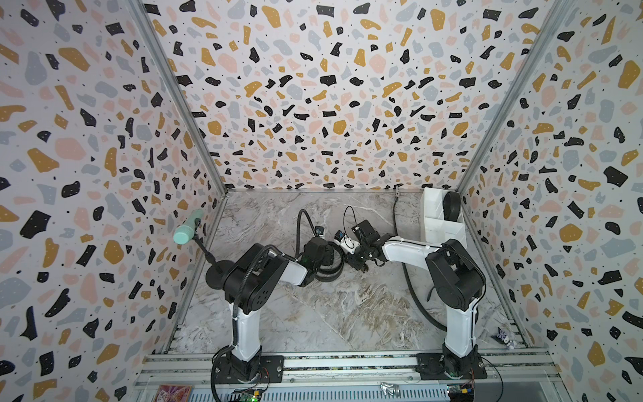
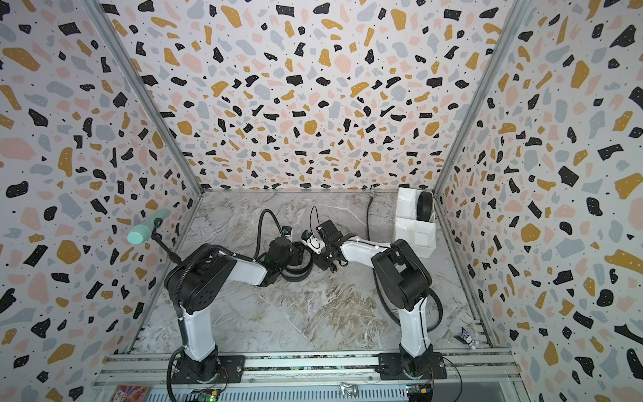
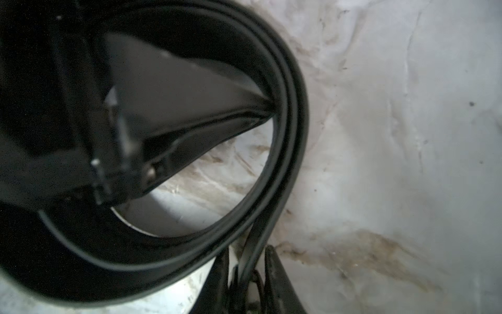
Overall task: Place the belts into the storage roll
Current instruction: Roll the belt at the center of the board.
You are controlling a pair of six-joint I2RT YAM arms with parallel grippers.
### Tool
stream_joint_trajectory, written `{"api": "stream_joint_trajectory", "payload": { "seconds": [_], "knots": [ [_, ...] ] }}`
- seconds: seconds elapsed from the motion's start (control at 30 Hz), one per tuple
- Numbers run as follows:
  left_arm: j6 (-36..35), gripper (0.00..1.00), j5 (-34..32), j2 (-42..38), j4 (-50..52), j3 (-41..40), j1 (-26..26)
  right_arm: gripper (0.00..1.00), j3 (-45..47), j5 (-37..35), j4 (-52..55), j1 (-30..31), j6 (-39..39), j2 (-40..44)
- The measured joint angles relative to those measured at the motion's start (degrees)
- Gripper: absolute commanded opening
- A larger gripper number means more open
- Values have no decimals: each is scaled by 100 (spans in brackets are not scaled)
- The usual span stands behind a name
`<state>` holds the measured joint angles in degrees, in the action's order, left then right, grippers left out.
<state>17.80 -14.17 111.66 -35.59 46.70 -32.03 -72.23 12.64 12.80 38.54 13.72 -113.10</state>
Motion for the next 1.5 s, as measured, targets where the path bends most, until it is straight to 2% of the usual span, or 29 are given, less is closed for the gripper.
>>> {"api": "stream_joint_trajectory", "payload": {
  "seconds": [1.03, 1.5],
  "knots": [
    [420, 62, -271, 175, 813, 623, 7, 0, 1327, -26, -278, 387, -782, 968],
    [516, 55, -240, 197, 1128, 813, -7, 0, 1585, -87, -448, 546, -1143, 1150]
  ]
}}
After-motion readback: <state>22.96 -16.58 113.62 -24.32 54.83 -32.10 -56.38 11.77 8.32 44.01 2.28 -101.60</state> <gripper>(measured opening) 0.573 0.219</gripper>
